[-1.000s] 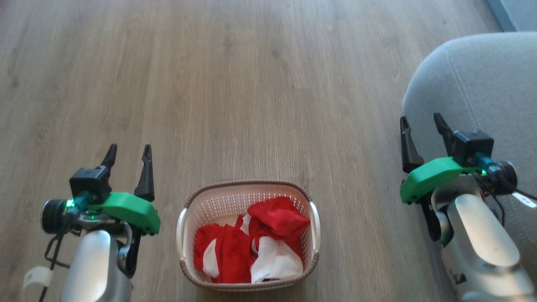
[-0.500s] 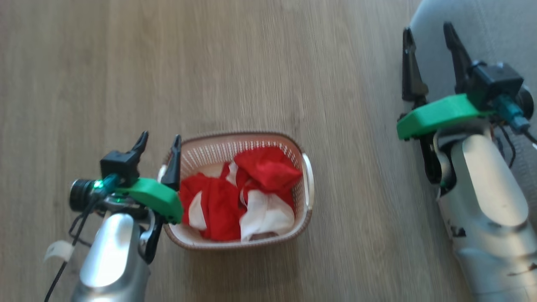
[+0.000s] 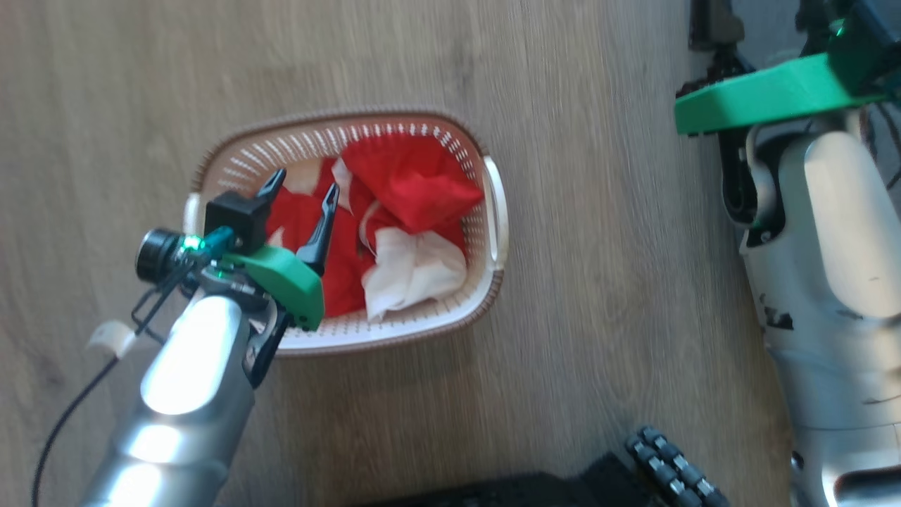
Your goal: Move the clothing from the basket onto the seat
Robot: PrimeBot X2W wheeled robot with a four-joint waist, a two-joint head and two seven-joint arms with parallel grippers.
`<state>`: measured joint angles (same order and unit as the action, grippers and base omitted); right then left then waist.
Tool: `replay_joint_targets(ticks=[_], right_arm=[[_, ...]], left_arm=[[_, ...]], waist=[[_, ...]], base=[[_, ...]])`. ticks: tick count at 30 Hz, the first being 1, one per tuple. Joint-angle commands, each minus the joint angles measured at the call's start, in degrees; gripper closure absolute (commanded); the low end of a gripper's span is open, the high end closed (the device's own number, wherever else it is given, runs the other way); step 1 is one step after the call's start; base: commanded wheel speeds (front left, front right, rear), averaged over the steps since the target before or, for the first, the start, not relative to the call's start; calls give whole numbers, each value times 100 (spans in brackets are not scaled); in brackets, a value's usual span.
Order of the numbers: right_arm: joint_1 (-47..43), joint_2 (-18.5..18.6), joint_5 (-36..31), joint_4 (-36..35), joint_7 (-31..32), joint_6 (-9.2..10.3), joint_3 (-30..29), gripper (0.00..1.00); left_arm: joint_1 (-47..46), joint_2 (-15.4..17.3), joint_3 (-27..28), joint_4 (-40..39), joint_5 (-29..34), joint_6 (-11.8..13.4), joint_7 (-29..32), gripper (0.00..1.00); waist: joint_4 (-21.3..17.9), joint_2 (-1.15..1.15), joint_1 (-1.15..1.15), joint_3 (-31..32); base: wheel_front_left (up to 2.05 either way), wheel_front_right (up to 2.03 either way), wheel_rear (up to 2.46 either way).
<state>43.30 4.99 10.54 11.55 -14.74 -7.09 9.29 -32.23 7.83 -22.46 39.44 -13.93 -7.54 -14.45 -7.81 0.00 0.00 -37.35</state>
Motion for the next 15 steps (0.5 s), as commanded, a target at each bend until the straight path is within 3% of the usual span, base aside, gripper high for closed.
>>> replay_joint_targets(ticks=[1,15], right_arm=[[50,-124,-35,-232,-26,-40,52,0],[106,-207,-34,-364,-26,-40,-21,0]], left_arm=[[-97,194,13,-49,-66,5,-55,0],[-1208,732,-1629,338,-731,5,-55,0]], waist=[[-240,0,0,-510],[-847,0,0,-1481]], base=[[0,0,0],[0,0,0]])
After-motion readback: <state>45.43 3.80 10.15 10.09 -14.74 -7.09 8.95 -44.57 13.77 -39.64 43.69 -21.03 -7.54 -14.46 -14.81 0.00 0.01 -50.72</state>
